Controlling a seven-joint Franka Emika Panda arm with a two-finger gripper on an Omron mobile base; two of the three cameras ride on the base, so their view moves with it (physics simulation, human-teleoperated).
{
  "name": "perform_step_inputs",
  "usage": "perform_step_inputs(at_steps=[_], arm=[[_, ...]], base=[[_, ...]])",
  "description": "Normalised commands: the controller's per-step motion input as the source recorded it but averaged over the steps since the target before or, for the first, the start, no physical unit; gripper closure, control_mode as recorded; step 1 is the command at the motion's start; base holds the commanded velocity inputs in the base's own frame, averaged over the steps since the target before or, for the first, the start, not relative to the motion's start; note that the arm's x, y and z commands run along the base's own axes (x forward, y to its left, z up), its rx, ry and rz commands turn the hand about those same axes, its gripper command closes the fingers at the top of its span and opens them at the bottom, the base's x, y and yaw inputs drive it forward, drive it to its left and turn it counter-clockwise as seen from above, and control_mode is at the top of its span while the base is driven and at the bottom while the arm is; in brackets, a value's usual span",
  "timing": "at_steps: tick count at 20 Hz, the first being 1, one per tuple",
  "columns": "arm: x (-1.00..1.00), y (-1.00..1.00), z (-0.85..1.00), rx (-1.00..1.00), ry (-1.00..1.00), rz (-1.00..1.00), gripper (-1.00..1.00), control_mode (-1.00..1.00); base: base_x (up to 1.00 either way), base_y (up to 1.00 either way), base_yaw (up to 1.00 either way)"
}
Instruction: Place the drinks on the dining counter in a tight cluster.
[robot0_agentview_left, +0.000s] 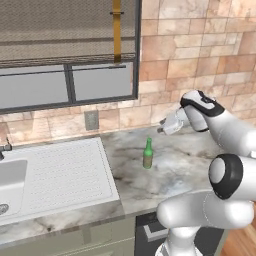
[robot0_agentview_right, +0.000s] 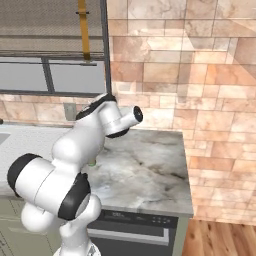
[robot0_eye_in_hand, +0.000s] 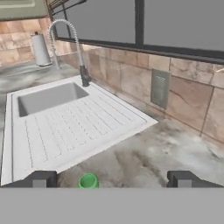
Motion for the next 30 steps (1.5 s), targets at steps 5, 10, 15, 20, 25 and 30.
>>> perform_step_inputs(at_steps=[5, 10, 15, 20, 25, 30], arm=[[0.16, 0.0, -0.31, 0.0, -0.08, 0.08, -1.0, -1.0], [0.01, 0.24, -0.3, 0.0, 0.0, 0.0, -1.0, -1.0], [0.0, 0.23, -0.42, 0.0, 0.0, 0.01, -1.0, -1.0], [0.0, 0.04, -0.48, 0.0, 0.0, 0.02, -1.0, -1.0], [0.0, -0.21, -0.12, 0.0, 0.0, 0.04, -1.0, -1.0], [0.0, -0.08, -0.04, 0.0, 0.0, 0.05, -1.0, -1.0]], base=[[0.0, 0.0, 0.0], [0.0, 0.0, 0.0], [0.0, 0.0, 0.0], [0.0, 0.0, 0.0], [0.0, 0.0, 0.0], [0.0, 0.0, 0.0]])
